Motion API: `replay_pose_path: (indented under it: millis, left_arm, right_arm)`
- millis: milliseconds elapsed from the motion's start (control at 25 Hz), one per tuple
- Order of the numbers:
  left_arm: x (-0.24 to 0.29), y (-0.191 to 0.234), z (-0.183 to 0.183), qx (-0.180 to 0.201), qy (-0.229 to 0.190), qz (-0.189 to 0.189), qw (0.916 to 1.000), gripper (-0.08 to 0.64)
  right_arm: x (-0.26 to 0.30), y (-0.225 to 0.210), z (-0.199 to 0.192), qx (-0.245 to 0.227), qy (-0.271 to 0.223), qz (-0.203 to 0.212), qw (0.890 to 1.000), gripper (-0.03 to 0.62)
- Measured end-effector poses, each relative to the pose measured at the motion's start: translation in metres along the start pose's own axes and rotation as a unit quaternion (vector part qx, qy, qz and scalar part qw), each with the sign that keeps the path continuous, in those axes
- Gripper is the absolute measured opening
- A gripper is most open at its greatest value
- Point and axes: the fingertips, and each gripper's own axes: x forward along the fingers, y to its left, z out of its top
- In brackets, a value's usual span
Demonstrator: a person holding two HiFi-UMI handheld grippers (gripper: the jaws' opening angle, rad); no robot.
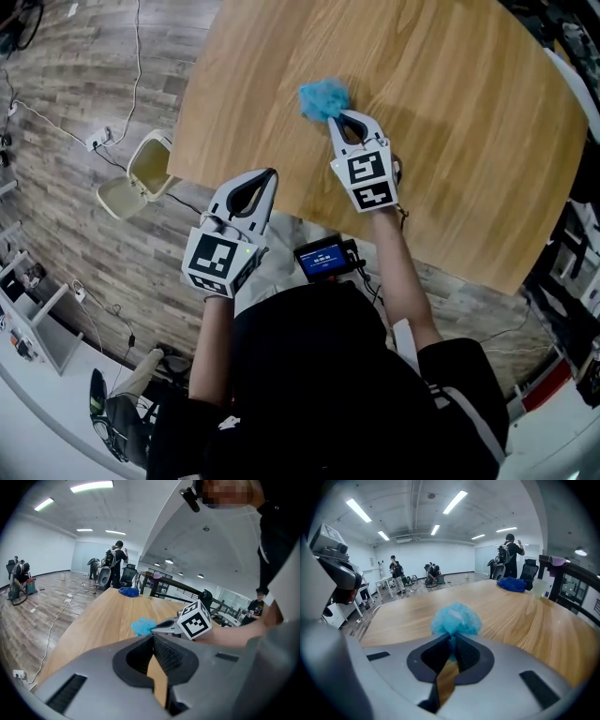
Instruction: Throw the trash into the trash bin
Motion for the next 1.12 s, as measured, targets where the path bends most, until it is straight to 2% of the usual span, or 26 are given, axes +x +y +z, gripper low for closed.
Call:
replay_pose_path:
  millis: [240,440,600,800,960,1040,1120]
  left_arm:
    - [-0.014,0.022,0.017,0.009,-0.023,0.039,0.999,0.005]
    - [-0.074,0.021,0.024,0.011,-0.052,0.106,0.9929,0.005]
    - [-0.153,0.038,0.007,-0.001,-0.074,0.185,0.9799,0.005]
    - [-0.246,0.063,-0.005,-0.03,-0.108,0.283,0.9525,0.005]
    - [-0.278,0.074,-0.023,-0.043,-0.115,0.309,0.9432,0.005]
    - [-0.285,0.087,-0.033,-0.047,-0.119,0.309,0.9422,0.005]
    - [-0.285,0.104,-0.042,-0.052,-0.123,0.298,0.945,0.005]
  right_arm:
    - [0.022,0.015,0.035,-0.006,-0.028,0.034,0.999,0.005]
    - [0.02,0.065,0.071,-0.026,-0.057,0.095,0.993,0.005]
    - [0.016,0.149,0.119,-0.068,-0.088,0.161,0.981,0.005]
    - [0.005,0.256,0.191,-0.133,-0.132,0.245,0.951,0.005]
    - [0.005,0.31,0.206,-0.162,-0.136,0.279,0.937,0.005]
    - [0.014,0.329,0.205,-0.165,-0.132,0.286,0.935,0.005]
    - [0.029,0.342,0.202,-0.164,-0.124,0.284,0.937,0.005]
